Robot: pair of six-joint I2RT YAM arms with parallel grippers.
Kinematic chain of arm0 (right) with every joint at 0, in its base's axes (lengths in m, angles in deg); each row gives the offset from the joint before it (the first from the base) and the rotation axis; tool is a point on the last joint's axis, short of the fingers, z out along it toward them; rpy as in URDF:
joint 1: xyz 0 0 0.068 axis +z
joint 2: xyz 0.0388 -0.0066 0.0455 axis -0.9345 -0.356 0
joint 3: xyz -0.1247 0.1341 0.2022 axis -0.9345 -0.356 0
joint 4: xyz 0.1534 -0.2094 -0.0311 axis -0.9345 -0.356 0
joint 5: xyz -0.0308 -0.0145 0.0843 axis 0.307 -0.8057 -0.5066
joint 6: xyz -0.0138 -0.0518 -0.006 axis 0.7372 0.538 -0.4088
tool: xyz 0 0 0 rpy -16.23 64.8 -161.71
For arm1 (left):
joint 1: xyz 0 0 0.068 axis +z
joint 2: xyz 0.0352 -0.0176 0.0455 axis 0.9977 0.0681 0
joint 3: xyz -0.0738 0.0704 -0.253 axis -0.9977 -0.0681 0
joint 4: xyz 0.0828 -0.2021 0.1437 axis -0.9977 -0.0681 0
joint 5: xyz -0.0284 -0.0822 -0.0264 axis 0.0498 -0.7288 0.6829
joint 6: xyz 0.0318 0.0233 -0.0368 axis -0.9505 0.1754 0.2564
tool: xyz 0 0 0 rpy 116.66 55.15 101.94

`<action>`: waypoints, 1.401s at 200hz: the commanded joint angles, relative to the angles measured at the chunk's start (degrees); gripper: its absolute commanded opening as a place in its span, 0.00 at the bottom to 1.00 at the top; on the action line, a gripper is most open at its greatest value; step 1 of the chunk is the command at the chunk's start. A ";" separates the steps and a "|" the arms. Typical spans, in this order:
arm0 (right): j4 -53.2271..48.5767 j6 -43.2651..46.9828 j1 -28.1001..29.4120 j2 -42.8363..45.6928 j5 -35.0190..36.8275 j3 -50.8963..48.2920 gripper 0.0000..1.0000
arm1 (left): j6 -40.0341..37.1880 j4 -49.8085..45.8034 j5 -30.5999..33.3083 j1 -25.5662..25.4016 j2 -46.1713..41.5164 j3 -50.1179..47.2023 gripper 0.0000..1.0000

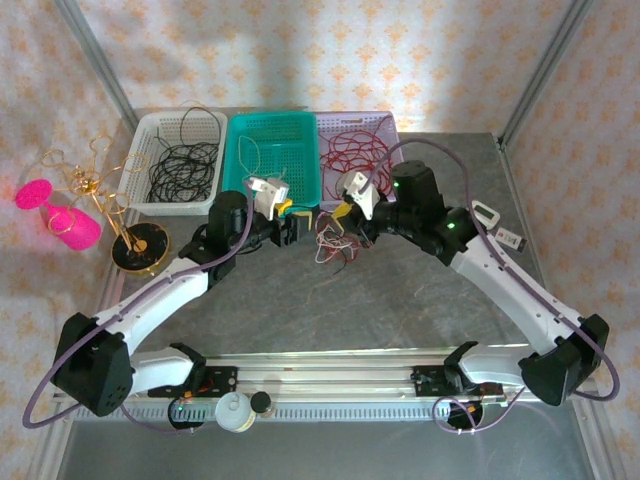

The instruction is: Untangle the cables

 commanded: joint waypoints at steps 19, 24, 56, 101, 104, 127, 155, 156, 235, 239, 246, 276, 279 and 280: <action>-0.33 1.45 -1.84 0.15 0.07 3.58 0.00 | -0.82 -3.09 1.65 1.89 -1.71 0.33 0.76; -0.82 1.47 -2.24 -0.33 0.17 4.01 0.00 | -0.61 -3.32 1.96 1.94 -2.50 -0.47 0.77; -3.46 2.22 -3.10 -2.45 -3.85 5.95 0.00 | -0.23 -0.04 -1.71 1.94 -7.08 -5.59 0.83; -7.07 2.87 -3.10 -2.78 -9.11 6.74 0.00 | -1.40 1.42 -3.63 2.01 -2.75 -1.34 0.81; -7.35 2.96 -3.10 -2.78 -9.46 6.74 0.00 | -1.46 1.56 -3.52 2.08 -2.55 -1.05 0.80; -9.62 3.49 -3.09 -2.78 -11.83 7.05 0.00 | -1.79 1.43 -4.27 2.63 -1.00 0.91 0.57; -8.66 2.59 -3.10 -2.47 -9.29 6.36 0.00 | -0.44 1.57 -3.10 2.64 -2.99 1.10 0.00; -8.62 2.56 -3.10 -2.49 -9.13 6.33 0.00 | -0.27 1.58 -2.93 2.60 -3.13 1.06 0.00; 50.84 -20.34 3.20 -0.25 5.97 -18.27 0.48 | 5.56 -24.32 11.50 -7.81 -7.51 20.16 0.00; 53.86 -21.25 3.58 -1.08 7.02 -18.98 0.48 | 5.98 -24.92 12.34 -8.42 -7.45 20.91 0.00; 58.29 -23.08 4.06 -2.90 8.07 -19.84 0.49 | 6.64 -25.80 13.18 -9.48 -7.27 22.68 0.00; 67.63 -27.39 5.66 -11.18 18.60 -19.38 0.51 | 7.17 -31.89 14.63 -12.55 -4.80 31.59 0.00; 68.42 -27.70 5.69 -11.80 19.51 -19.37 0.51 | 7.24 -32.48 14.95 -12.82 -4.55 32.47 0.00; 68.77 -27.75 5.69 -12.08 19.74 -19.32 0.51 | 7.26 -32.76 15.11 -12.91 -4.44 32.74 0.00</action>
